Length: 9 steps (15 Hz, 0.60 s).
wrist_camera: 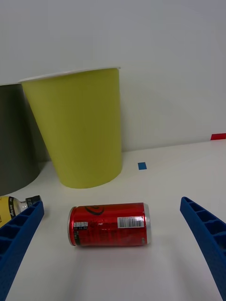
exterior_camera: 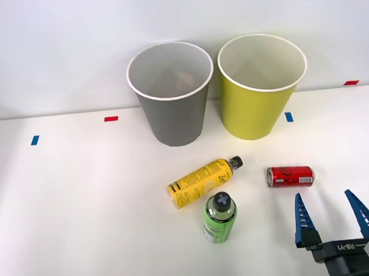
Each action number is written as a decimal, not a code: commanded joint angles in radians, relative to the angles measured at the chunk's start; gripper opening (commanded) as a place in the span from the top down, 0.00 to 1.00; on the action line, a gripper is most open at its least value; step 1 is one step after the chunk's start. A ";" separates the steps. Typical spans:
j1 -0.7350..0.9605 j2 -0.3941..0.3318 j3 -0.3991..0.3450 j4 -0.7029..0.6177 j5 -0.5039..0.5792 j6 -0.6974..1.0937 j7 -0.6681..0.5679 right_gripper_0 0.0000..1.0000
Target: Put cans in the gray bin, plastic bottles in the light green bin
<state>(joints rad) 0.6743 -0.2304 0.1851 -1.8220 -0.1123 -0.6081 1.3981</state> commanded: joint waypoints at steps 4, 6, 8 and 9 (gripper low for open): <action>0.088 0.069 -0.033 0.004 0.126 -0.048 -0.179 0.00; 0.114 0.063 -0.041 0.004 0.126 -0.071 -0.182 0.00; 0.154 0.062 -0.041 0.004 0.126 -0.111 -0.183 0.00; 0.169 0.060 -0.039 0.004 0.126 -0.125 -0.182 0.00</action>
<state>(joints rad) 0.8284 -0.1685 0.1446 -1.8178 0.0140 -0.7190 1.2156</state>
